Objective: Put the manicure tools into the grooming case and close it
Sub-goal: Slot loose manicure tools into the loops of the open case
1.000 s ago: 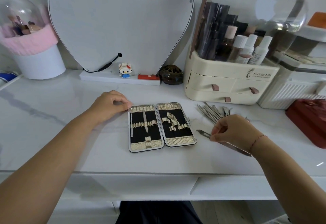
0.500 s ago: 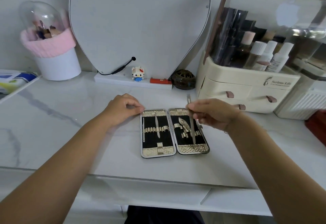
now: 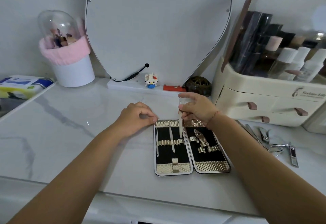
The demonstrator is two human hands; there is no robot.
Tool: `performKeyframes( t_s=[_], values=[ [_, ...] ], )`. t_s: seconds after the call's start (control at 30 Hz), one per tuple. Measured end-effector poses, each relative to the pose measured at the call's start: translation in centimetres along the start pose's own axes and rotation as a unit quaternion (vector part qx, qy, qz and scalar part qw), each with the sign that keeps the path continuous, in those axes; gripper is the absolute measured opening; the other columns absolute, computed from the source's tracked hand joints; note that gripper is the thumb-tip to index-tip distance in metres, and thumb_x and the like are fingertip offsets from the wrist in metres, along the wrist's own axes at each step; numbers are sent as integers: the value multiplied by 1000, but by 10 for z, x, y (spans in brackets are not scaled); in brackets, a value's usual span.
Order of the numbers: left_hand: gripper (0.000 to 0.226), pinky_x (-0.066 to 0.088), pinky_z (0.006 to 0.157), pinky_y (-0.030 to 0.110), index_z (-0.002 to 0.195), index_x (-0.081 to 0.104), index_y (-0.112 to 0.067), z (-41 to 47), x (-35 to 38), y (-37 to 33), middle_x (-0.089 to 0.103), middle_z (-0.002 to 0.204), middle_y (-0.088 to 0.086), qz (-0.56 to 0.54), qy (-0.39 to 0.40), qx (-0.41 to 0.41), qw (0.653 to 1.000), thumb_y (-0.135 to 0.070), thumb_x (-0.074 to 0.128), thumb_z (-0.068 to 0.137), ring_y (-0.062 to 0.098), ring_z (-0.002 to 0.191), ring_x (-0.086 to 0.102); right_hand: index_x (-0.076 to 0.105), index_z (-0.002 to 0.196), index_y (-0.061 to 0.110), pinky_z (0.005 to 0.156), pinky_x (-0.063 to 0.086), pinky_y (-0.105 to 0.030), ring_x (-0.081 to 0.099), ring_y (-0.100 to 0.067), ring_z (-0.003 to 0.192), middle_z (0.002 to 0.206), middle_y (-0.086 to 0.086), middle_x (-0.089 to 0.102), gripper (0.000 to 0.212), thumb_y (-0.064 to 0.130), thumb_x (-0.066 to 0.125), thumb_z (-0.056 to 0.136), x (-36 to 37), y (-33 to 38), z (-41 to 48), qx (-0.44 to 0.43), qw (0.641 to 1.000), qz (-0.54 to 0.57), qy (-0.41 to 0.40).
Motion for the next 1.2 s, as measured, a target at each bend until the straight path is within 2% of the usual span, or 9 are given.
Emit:
performKeyframes(
  t_s=[0.33,0.43,0.7,0.77,0.83,0.9,0.97,1.1,1.2],
  values=[
    [11,37,103,44,74,70,-51,0,-1,-1,59,96,-18,7,9,-1,1000,-41,75,74,15,107,53,65,103,0,48,45,-10,56,-2,51,74,-7,64,18,4,64,85,0,-3,-1,-25,993,-108,33],
    [6,37,103,44,75,70,-50,0,-1,-2,59,96,-18,6,11,-3,1000,-46,73,72,15,107,53,69,88,5,49,44,-11,55,-7,55,76,-9,65,6,6,65,84,-2,-5,0,-23,992,-115,43],
    [14,36,104,43,73,70,-50,-1,-3,-4,57,96,-19,7,14,-8,1000,-37,74,76,15,109,50,74,91,8,59,45,-13,49,-2,49,52,12,62,19,22,60,89,-5,-2,-7,-52,971,-223,72],
    [13,34,105,43,69,70,-46,-2,-3,-5,56,96,-19,10,17,-11,1000,-37,74,77,16,110,49,75,94,13,61,44,-14,52,-5,56,60,7,64,21,25,58,91,-6,1,-11,-64,955,-281,71],
    [11,34,105,42,72,69,-44,-2,-3,-6,55,96,-20,14,16,-14,1000,-36,73,77,16,111,48,74,100,16,70,44,-18,57,-7,71,83,0,71,23,26,54,92,-7,3,-14,-87,926,-358,75],
    [9,34,105,41,74,69,-42,-2,-3,-7,55,96,-19,17,15,-16,1000,-35,73,77,16,110,48,72,106,17,86,44,-23,60,-10,93,106,1,70,26,25,51,94,-6,5,-15,-109,899,-416,85],
    [9,35,104,41,74,69,-42,-1,-2,-6,55,95,-19,16,16,-16,1000,-35,73,77,16,110,49,71,108,17,88,43,-24,59,-8,97,111,4,68,27,28,50,94,-5,6,-16,-117,888,-434,92],
    [6,34,105,41,73,69,-43,0,-2,-4,56,94,-20,18,14,-13,1000,-40,74,75,16,110,48,74,94,19,64,36,-10,52,5,68,84,15,67,17,27,61,88,-3,0,-10,-110,910,-396,44],
    [4,34,105,42,73,71,-41,0,-1,-2,57,94,-20,14,12,-11,1000,-43,75,73,16,110,49,75,81,16,63,43,-16,54,0,58,64,17,64,12,24,66,84,1,0,-2,-86,925,-369,26]
  ],
)
Point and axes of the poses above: each hand's wrist, its own z-axis towards the middle knuckle, its own x-axis out of the palm, y = z × x, the point moved 1 cm from there along z, towards the middle knuckle
